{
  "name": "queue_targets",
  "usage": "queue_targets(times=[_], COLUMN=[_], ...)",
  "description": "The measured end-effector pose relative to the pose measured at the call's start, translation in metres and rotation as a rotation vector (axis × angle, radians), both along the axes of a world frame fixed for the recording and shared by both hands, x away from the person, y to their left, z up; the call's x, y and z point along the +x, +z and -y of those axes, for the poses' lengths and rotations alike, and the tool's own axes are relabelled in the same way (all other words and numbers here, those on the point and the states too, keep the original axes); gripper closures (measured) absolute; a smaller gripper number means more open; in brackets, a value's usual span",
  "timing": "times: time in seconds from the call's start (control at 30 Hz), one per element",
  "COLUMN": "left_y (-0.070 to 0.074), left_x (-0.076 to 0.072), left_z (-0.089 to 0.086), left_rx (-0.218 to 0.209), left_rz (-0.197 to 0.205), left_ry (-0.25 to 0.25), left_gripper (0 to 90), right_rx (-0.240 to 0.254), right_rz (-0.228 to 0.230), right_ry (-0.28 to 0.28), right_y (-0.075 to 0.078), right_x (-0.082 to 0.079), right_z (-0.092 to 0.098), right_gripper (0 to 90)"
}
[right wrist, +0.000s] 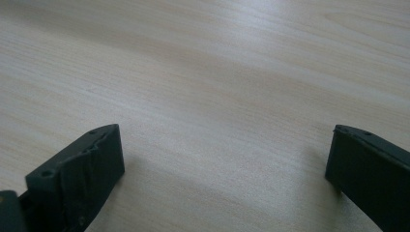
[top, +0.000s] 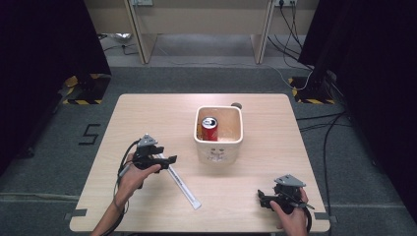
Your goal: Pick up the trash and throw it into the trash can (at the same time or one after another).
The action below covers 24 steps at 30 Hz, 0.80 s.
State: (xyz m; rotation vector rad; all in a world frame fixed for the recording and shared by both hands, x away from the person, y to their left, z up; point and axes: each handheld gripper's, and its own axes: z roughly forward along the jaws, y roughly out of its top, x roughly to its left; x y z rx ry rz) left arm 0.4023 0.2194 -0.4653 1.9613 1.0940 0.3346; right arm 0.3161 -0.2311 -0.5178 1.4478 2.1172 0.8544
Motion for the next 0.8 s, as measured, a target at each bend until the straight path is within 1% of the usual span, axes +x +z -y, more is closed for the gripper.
queue_targets(times=[0.1,0.17,0.3,0.43,0.57,0.6,0.63,0.8], left_y=[-0.007,-0.012,-0.02,-0.028,-0.036,-0.038,-0.039,-0.043], left_x=[-0.002,-0.003,-0.008,-0.013,-0.015,-0.014,-0.014,-0.013], left_z=[0.001,0.001,0.002,0.005,0.009,0.011,0.012,0.013], left_rx=[0.023,0.03,0.028,0.035,0.039,0.05,0.051,0.086], left_rz=[-0.005,-0.011,-0.025,-0.045,-0.066,-0.071,-0.071,-0.072], left_ry=[0.005,0.011,0.018,0.019,0.027,0.027,0.033,0.05], left_gripper=[28.7,28.5,27.1,25.3,24.3,23.9,23.9,23.9], right_rx=[0.0,0.0,0.0,0.0,0.0,0.0,0.0,0.0], right_rz=[0.0,0.0,0.0,0.0,0.0,0.0,0.0,0.0], right_ry=[0.0,0.0,0.001,0.0,0.0,0.0,0.0,0.001], right_y=[0.0,0.0,0.0,0.0,0.0,0.0,0.0,0.0], right_x=[0.0,0.0,0.0,0.0,0.0,0.0,0.0,0.0], right_z=[0.0,0.0,0.0,0.0,0.0,0.0,0.0,0.0], right_gripper=[0.2,0.2,0.2,0.2,0.2,0.2,0.2,0.2])
